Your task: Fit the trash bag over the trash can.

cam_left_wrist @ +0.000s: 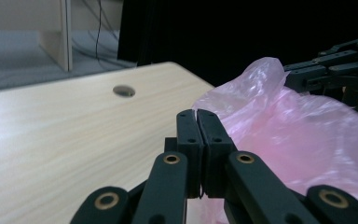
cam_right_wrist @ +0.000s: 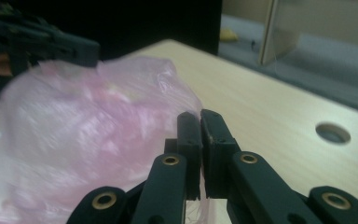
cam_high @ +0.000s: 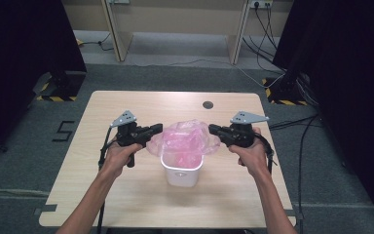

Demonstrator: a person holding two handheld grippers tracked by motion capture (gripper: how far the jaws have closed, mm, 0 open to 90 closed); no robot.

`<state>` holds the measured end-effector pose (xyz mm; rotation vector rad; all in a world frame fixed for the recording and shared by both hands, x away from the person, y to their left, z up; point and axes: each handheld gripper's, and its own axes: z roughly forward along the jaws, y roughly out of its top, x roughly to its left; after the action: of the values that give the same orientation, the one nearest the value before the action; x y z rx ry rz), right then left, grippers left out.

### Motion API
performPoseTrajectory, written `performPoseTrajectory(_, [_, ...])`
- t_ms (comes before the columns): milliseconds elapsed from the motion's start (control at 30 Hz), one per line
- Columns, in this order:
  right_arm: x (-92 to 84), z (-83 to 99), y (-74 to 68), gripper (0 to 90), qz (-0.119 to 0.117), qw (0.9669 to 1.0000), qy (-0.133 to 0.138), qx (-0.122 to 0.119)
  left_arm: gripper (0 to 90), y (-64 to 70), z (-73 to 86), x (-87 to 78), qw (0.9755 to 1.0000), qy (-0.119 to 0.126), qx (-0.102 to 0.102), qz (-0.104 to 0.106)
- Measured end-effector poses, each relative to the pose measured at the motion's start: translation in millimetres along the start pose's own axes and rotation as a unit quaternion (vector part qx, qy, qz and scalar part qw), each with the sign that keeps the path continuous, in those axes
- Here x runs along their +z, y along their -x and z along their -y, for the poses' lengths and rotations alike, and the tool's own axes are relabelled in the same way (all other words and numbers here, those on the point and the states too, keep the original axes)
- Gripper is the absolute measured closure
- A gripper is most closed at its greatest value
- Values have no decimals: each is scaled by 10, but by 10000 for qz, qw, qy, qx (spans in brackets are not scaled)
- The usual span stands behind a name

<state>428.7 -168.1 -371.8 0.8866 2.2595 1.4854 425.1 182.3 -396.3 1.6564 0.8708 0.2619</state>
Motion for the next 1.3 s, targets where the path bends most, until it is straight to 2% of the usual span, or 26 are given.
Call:
performPoseTrajectory(67, [99,47,31,870,128,9994,-309,43,883,-76,66,76,9994,-173,-286,-20])
performPoseTrajectory(100, [144,77,42,869,115,9990,-419,106,883,-106,98,100,9989,-257,-382,-29])
performPoseTrajectory(233, [274,199,46,865,124,9962,-844,165,881,-199,236,178,9962,-642,-590,-84])
performPoseTrajectory(400, [333,333,8,868,-42,9930,-1173,93,885,-194,356,165,9943,-949,-453,-142])
performPoseTrajectory(433, [335,358,2,868,-65,9921,-1253,77,889,-189,389,156,9936,-1057,-363,-172])
performPoseTrajectory(500, [349,406,-7,868,-121,9896,-1431,19,893,-185,458,164,9917,-1231,-320,-169])
performPoseTrajectory(533, [368,440,-15,868,-191,9881,-1527,10,895,-187,484,166,9913,-1268,-309,-180])
performPoseTrajectory(600, [394,475,-29,863,-216,9873,-1576,-38,896,-185,534,161,9911,-1288,-305,-170])
performPoseTrajectory(667, [402,487,-43,834,-262,9877,-1540,-86,895,-185,546,128,9920,-1215,-277,-183])
performPoseTrajectory(733, [382,478,-40,801,-174,9887,-1486,-111,880,-178,522,63,9932,-1121,-185,-269])
performPoseTrajectory(833, [275,406,-12,733,34,9928,-1196,-111,829,-144,442,-86,9955,-872,4,-372])
performPoseTrajectory(933, [135,313,6,666,265,9959,-866,-56,766,-102,374,-251,9964,-669,146,-500])
performPoseTrajectory(1033, [-6,236,-9,631,346,9976,-592,-123,680,-63,303,-403,9974,-462,146,-531])
performPoseTrajectory(1100, [-63,209,-23,624,367,9979,-507,-141,634,-30,233,-516,9980,-324,137,-529])
performPoseTrajectory(1200, [-104,179,-46,599,390,9981,-446,-183,558,4,147,-607,9982,-128,101,-570])
performPoseTrajectory(1300, [-71,174,-44,582,361,9980,-475,-208,519,56,69,-647,9984,34,101,-559])
